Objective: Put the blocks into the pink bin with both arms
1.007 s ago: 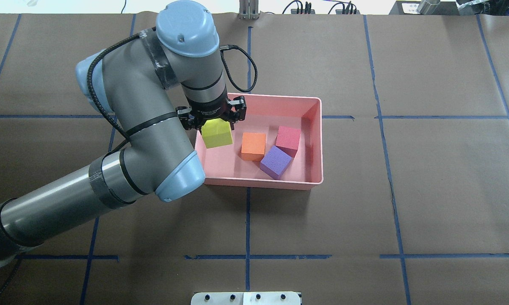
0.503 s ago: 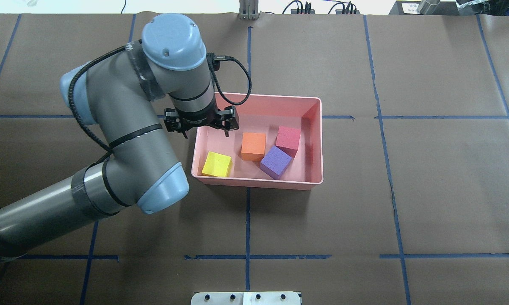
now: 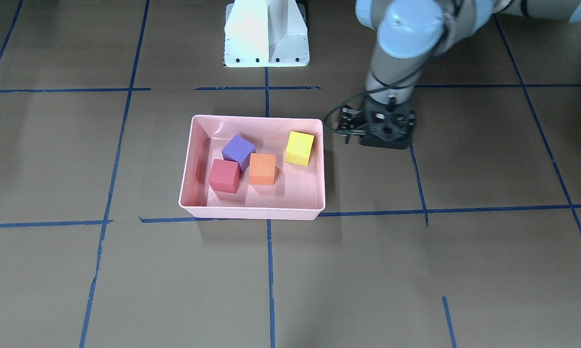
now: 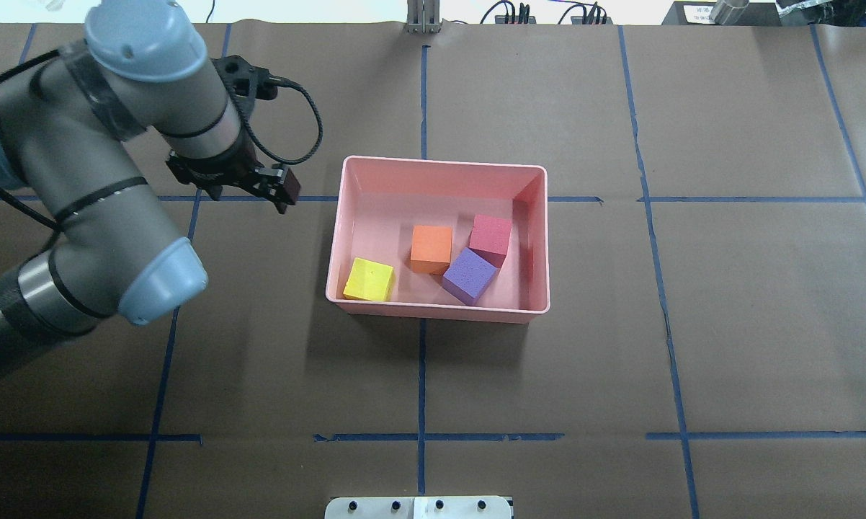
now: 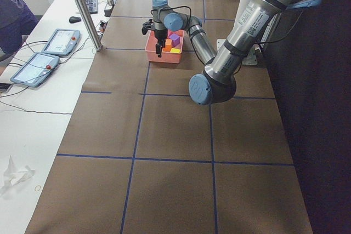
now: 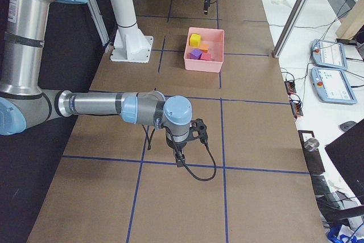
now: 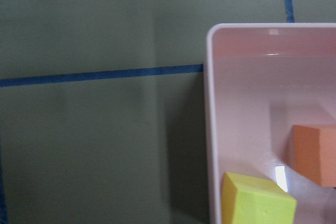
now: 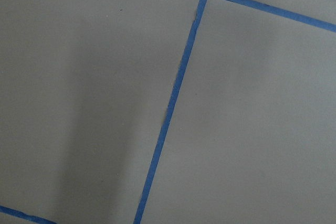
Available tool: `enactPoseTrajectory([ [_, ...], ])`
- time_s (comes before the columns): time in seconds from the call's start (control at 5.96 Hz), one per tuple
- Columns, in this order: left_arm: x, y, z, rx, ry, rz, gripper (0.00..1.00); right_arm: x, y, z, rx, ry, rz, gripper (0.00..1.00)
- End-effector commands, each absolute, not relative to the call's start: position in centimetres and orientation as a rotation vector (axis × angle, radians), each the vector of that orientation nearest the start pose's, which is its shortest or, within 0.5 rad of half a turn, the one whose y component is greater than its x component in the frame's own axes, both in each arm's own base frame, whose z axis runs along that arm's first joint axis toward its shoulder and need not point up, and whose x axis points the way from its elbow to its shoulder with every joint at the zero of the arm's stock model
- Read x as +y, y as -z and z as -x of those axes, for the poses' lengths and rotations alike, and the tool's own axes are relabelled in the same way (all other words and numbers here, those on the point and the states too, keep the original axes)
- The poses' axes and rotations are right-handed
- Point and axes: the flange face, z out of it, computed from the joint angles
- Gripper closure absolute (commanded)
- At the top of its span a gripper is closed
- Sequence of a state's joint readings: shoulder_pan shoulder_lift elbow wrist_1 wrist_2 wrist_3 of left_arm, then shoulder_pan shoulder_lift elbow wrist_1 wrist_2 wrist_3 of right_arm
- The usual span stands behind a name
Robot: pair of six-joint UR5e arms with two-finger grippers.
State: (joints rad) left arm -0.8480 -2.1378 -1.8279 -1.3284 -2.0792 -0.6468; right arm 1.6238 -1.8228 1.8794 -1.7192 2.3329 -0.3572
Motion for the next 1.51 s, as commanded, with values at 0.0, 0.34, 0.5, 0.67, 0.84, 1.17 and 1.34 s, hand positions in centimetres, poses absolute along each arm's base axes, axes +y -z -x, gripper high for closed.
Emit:
enactPoseTrajectory([
  [0.0, -57.3, -34.9, -20.3, 0.719, -0.369, -0.171, 0.0, -37.7, -62.5, -8.5, -0.766, 0.156, -0.046, 0.01],
  [0.34, -55.9, -47.5, -4.0, 0.719, -0.374, -0.149, 0.0, -38.2, -61.3, -8.5, -0.77, 0.102, -0.047, 0.0],
  [0.5, -54.2, -53.4, 1.6, 0.714, -0.392, -0.134, 0.0, -38.2, -61.2, -8.5, -0.771, 0.102, -0.049, 0.0],
  [0.67, -51.7, -58.4, 6.3, 0.716, -0.35, -0.099, 0.0, -38.3, -61.0, -8.5, -0.771, 0.104, -0.053, 0.0],
  [0.84, -47.1, -63.5, 8.8, 0.724, -0.278, -0.062, 0.0, -38.3, -61.0, -8.5, -0.771, 0.104, -0.053, 0.0],
  [1.17, -44.5, -69.0, 8.9, 0.728, -0.239, 0.009, 0.0, -38.3, -61.0, -8.5, -0.772, 0.105, -0.054, 0.0],
  [1.34, -44.5, -69.1, 9.0, 0.734, -0.239, -0.006, 0.0, -38.4, -60.9, -8.5, -0.772, 0.106, -0.056, 0.0],
])
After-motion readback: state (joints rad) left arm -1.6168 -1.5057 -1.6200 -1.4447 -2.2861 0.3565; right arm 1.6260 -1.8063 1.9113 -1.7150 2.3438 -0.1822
